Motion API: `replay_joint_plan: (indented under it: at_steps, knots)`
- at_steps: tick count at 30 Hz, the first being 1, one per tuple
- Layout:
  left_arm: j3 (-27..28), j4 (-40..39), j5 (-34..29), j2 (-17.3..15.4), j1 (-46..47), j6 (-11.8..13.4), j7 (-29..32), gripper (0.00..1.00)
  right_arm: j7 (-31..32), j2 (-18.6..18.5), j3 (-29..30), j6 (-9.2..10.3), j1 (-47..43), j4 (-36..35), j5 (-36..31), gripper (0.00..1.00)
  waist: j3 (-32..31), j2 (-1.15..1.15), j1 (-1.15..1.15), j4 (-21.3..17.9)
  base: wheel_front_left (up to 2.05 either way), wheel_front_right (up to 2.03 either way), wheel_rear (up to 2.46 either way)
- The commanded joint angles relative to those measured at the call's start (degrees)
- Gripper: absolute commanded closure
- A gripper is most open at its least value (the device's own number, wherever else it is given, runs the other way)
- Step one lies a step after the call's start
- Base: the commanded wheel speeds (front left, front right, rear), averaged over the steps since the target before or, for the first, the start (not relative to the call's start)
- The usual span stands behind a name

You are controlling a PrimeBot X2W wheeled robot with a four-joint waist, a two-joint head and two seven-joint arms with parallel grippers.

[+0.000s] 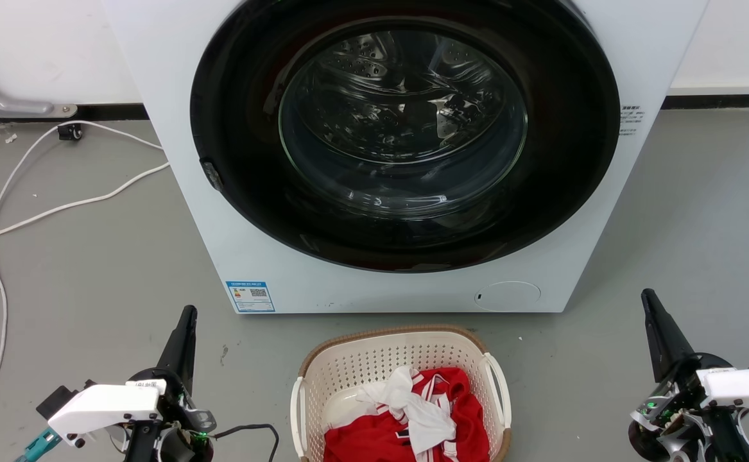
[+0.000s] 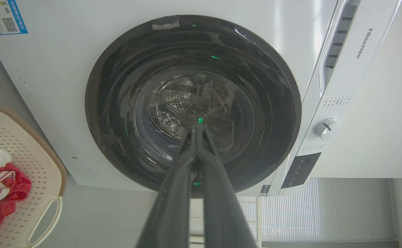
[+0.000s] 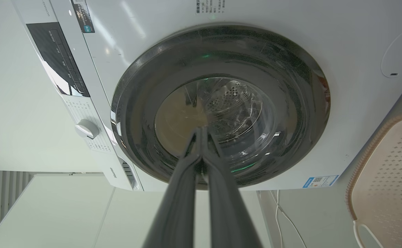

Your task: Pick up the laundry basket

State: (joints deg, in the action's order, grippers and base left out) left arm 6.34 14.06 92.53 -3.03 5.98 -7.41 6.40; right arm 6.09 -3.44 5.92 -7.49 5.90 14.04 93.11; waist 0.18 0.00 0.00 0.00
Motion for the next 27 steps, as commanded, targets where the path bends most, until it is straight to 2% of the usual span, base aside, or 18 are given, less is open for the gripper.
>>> replay_joint_plan:
  at_steps: [1,27]
  knots:
    - [0.2,0.08,0.0,0.04,0.51,-0.21,0.2,1.0,0.11,0.19,0.06,0.0,0.58,0.06,-0.37,1.0,0.0,0.0,0.0,0.0,0.0,0.0,0.0]
    - [0.27,0.08,-0.1,0.1,0.52,-0.21,0.25,1.0,0.32,0.34,0.27,0.0,0.61,0.06,-0.45,1.0,0.0,0.0,0.0,0.0,0.0,0.0,0.0]
